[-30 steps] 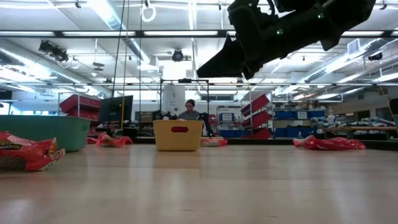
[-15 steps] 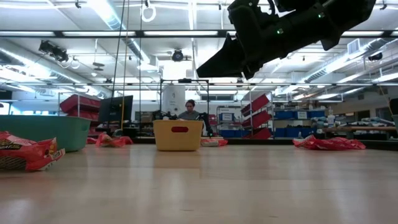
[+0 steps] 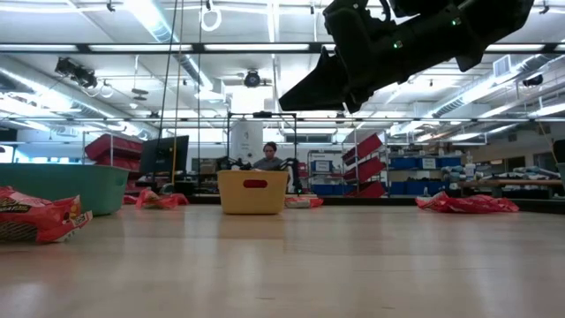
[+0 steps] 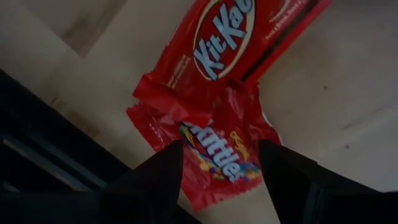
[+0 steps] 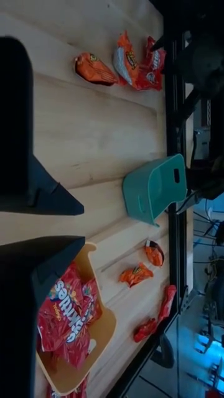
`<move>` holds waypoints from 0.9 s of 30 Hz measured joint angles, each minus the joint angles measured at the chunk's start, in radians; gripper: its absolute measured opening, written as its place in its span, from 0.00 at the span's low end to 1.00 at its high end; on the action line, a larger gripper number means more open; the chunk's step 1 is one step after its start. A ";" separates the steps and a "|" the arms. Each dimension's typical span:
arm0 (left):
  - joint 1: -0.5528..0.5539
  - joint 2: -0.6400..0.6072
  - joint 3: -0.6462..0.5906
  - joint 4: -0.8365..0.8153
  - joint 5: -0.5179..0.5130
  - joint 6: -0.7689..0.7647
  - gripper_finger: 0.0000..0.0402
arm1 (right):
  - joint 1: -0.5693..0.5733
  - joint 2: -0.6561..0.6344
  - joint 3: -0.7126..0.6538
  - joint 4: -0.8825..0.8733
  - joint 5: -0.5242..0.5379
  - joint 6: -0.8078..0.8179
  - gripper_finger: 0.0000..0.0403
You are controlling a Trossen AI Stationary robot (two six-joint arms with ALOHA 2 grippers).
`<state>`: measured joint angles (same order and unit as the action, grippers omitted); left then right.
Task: Sort candy
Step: Put the red candy into the yellow bin
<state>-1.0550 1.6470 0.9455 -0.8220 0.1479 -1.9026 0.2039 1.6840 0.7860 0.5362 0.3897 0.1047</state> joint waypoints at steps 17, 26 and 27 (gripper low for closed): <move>0.015 0.066 0.019 0.118 0.073 0.209 0.46 | 0.007 0.000 0.000 -0.003 0.000 -0.003 0.14; 0.057 0.064 0.116 0.114 0.086 0.472 0.08 | 0.012 0.000 0.001 0.004 0.000 -0.005 0.14; 0.064 0.063 0.129 0.084 0.086 0.492 0.04 | 0.012 0.000 0.001 0.004 0.000 -0.008 0.14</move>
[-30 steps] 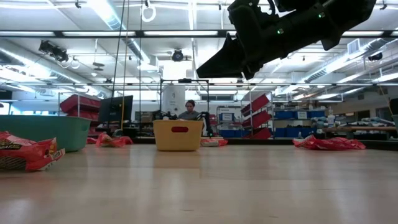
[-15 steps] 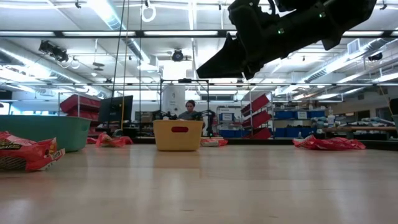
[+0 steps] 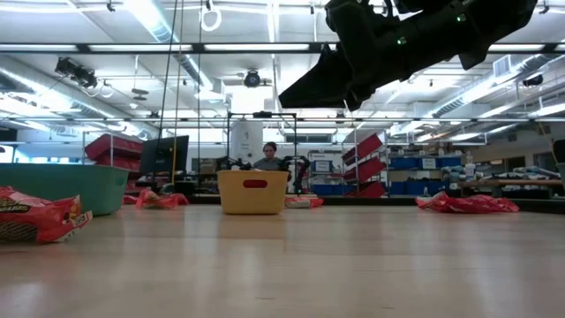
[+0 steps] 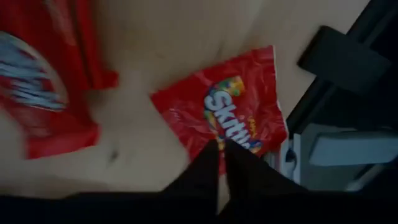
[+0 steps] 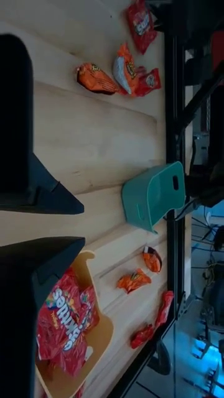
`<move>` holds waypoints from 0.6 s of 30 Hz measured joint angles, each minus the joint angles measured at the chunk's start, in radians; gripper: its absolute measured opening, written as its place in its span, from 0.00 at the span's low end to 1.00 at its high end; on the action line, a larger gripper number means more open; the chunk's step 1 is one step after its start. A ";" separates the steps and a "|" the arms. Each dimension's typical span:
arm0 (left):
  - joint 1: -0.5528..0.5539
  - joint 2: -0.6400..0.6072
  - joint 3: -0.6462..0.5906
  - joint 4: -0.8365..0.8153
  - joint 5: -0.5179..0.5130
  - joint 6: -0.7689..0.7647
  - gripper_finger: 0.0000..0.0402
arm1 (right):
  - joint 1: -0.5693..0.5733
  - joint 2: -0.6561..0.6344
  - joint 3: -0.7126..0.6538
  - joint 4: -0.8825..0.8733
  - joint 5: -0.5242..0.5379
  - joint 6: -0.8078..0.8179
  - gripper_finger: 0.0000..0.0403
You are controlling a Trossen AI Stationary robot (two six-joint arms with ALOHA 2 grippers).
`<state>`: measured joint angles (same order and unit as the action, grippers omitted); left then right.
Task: Sort candy
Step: Put the red candy into the yellow bin
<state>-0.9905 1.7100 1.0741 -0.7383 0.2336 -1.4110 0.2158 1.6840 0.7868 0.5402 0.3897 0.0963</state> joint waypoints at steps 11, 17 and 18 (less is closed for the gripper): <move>0.033 0.000 0.027 0.009 0.000 0.011 0.06 | 0.000 0.000 0.000 -0.001 0.000 -0.014 0.16; 0.035 0.024 0.027 0.093 -0.015 -0.042 0.23 | 0.000 0.000 0.000 -0.002 0.000 -0.014 0.18; 0.035 0.040 0.027 0.106 -0.008 -0.046 0.27 | 0.000 0.000 0.000 -0.002 0.000 -0.014 0.18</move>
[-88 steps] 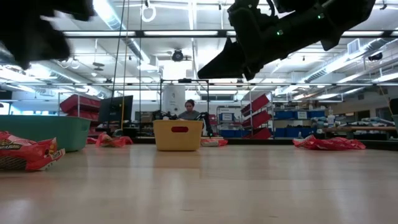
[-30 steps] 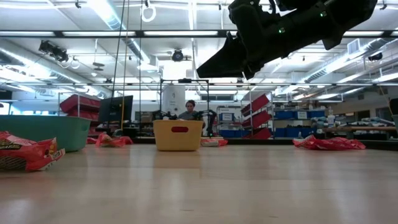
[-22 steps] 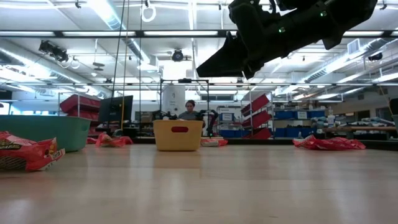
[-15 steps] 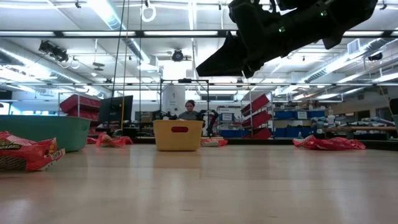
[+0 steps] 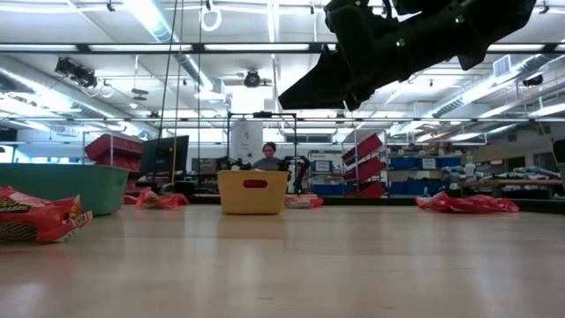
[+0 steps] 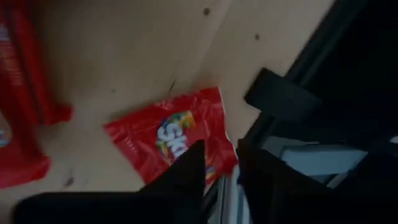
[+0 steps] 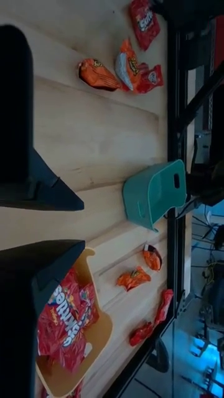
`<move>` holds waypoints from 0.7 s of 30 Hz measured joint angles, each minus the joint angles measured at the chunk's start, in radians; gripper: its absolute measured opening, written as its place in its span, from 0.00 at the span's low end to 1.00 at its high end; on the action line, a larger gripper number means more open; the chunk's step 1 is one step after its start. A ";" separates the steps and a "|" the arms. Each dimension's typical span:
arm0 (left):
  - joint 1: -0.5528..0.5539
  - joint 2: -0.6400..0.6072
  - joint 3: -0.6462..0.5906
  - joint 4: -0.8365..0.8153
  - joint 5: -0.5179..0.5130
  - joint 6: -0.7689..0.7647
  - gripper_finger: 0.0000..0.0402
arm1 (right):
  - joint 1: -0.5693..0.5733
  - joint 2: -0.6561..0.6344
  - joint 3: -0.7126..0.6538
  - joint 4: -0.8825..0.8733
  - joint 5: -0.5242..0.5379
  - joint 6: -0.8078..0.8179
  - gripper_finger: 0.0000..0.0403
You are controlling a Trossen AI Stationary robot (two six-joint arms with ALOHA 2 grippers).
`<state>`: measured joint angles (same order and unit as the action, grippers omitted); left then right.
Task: Sort candy
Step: Put the red candy into the yellow bin
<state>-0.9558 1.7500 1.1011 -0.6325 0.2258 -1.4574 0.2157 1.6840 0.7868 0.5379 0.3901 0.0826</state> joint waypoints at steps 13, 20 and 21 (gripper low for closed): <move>0.000 0.137 0.006 -0.009 0.113 0.087 0.55 | 0.000 0.000 0.000 -0.001 0.000 0.000 0.18; 0.000 0.140 0.004 -0.050 0.112 0.170 0.27 | 0.000 0.000 0.000 -0.001 0.000 0.000 0.18; 0.000 0.140 0.003 -0.056 0.112 0.180 0.21 | 0.000 0.000 0.000 -0.002 0.000 0.000 0.18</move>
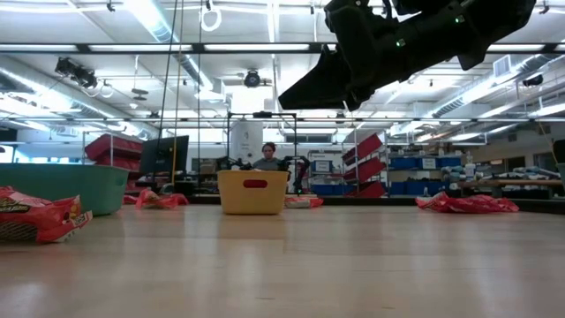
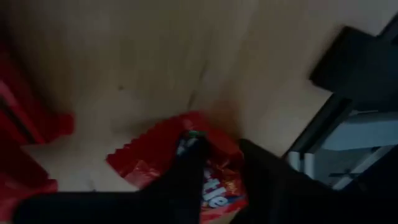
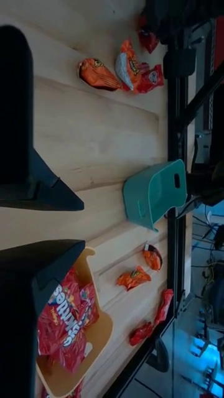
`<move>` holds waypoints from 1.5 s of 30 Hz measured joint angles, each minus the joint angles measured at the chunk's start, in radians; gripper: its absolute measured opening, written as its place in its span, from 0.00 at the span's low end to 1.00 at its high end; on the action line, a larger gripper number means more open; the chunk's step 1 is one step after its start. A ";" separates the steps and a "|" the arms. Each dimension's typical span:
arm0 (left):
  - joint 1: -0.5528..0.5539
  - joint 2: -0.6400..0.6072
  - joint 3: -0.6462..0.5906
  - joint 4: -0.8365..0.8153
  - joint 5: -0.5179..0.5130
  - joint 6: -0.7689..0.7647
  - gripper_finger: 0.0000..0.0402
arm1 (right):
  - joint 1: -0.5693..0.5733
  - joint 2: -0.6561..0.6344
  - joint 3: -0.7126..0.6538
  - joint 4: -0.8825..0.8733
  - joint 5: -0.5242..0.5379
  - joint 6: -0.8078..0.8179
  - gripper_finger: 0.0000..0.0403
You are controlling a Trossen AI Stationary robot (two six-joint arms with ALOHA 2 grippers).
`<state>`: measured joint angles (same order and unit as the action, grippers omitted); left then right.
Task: Sort candy
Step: Put the red candy into the yellow bin
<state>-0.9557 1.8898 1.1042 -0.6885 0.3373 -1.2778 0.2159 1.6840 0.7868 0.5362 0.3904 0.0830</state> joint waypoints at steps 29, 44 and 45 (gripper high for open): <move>0.464 -0.292 0.249 -0.552 -0.663 0.761 0.00 | 0.042 -0.132 -0.001 -0.189 0.204 0.000 0.15; 0.972 -0.293 0.191 -0.085 -0.617 1.454 0.00 | 0.030 -0.135 -0.001 -0.385 0.298 0.140 0.14; 0.995 -0.293 0.174 -0.047 -0.594 1.462 0.00 | 0.030 -0.135 -0.001 -0.400 0.298 0.155 0.14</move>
<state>0.0390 1.5970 1.2782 -0.7351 -0.2570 0.1838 0.2456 1.5494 0.7856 0.1366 0.6884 0.2380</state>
